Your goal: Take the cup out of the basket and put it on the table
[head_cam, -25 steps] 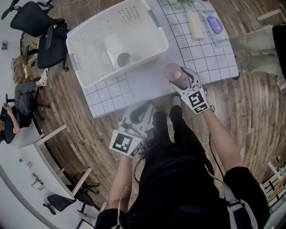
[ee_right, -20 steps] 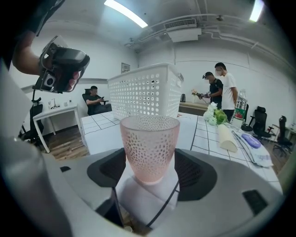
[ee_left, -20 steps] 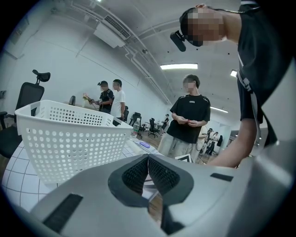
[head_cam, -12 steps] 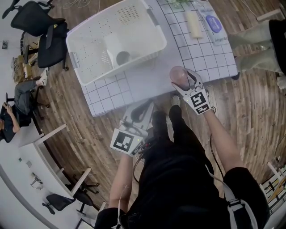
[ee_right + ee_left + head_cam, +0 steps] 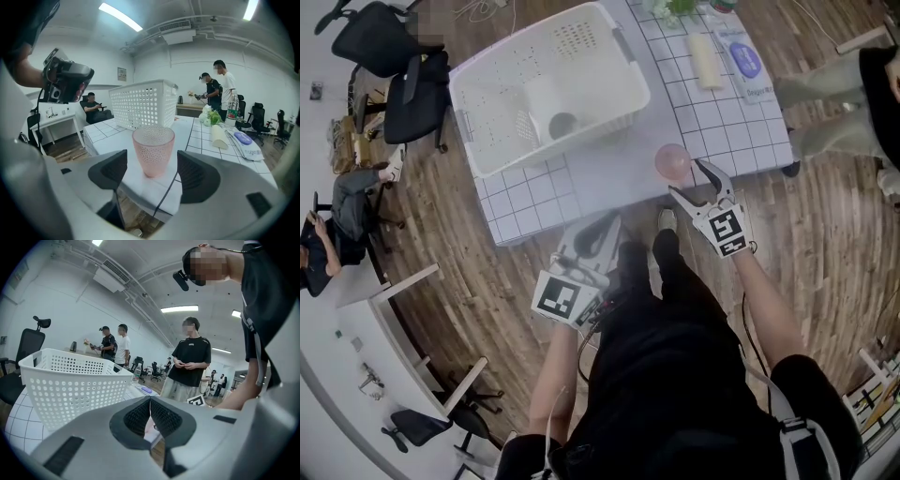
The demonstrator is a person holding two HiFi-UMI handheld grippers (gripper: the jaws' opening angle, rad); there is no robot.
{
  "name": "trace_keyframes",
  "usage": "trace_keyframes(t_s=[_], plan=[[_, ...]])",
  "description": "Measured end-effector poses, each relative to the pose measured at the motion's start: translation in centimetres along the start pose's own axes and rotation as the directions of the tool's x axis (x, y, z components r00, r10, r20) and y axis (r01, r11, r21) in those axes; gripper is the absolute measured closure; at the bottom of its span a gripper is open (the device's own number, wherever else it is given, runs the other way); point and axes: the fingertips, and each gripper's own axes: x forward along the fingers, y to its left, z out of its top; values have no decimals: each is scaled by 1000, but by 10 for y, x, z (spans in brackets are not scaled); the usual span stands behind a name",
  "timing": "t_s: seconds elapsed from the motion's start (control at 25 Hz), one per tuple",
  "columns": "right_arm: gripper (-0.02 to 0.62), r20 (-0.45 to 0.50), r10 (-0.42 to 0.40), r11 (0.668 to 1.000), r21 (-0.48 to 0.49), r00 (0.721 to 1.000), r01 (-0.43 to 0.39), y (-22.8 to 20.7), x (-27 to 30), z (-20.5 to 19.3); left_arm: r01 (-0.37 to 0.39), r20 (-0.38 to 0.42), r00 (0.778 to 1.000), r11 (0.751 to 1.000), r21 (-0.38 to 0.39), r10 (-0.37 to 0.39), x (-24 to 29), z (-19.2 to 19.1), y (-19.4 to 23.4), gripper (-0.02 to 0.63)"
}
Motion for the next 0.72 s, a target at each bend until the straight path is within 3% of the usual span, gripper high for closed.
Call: trace_keyframes(t_s=[0.32,0.56,0.72], plan=[[273,144,-5,1000,1,990,5,20,-49,72,-13,59,998,1000,21,11,-11,21,-6,595],[418,309,51,997,-64,950,-33,53,-82,149,-25,119,993,998,51,19,-26,45,-19,595],[568,367,58,996,-90,929,-27,75,-99,183,-34,148,989,997,63,24,-36,55,-25,595]])
